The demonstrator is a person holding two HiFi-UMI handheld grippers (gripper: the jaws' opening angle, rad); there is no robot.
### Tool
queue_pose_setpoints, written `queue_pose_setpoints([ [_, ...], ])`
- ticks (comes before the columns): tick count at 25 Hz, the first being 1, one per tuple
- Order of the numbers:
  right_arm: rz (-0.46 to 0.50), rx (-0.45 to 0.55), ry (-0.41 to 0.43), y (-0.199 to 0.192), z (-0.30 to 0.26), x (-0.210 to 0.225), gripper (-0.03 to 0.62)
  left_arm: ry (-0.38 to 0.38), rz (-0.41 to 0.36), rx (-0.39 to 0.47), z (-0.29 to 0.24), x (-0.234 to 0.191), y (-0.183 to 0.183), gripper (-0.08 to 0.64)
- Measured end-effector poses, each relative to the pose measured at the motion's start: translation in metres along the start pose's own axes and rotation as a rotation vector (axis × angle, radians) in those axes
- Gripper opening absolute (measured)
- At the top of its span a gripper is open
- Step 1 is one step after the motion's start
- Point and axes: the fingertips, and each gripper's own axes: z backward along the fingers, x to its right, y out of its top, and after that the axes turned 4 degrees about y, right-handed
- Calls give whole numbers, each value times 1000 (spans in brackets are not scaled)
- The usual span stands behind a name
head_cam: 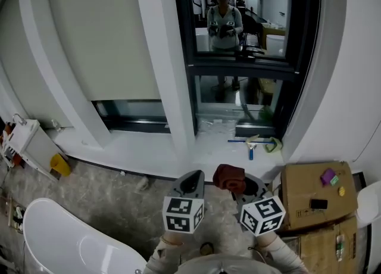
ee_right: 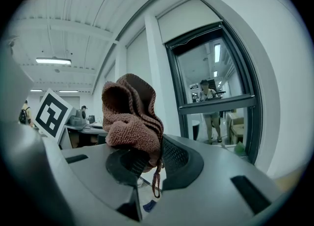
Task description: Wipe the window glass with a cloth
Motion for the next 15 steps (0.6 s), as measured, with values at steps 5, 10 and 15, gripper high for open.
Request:
queue_pose_setpoints([
  [5, 3, 5, -13, 4, -30, -3, 43, -27, -3, -10, -17, -25, -1, 3],
  [10, 1, 16, -15, 6, -54, -8, 43, -36, 1, -16, -30, -47, -6, 3],
  [15, 0, 7, -25, 4, -74, -7, 43, -46, 9, -32, -44, -65, -8, 3],
])
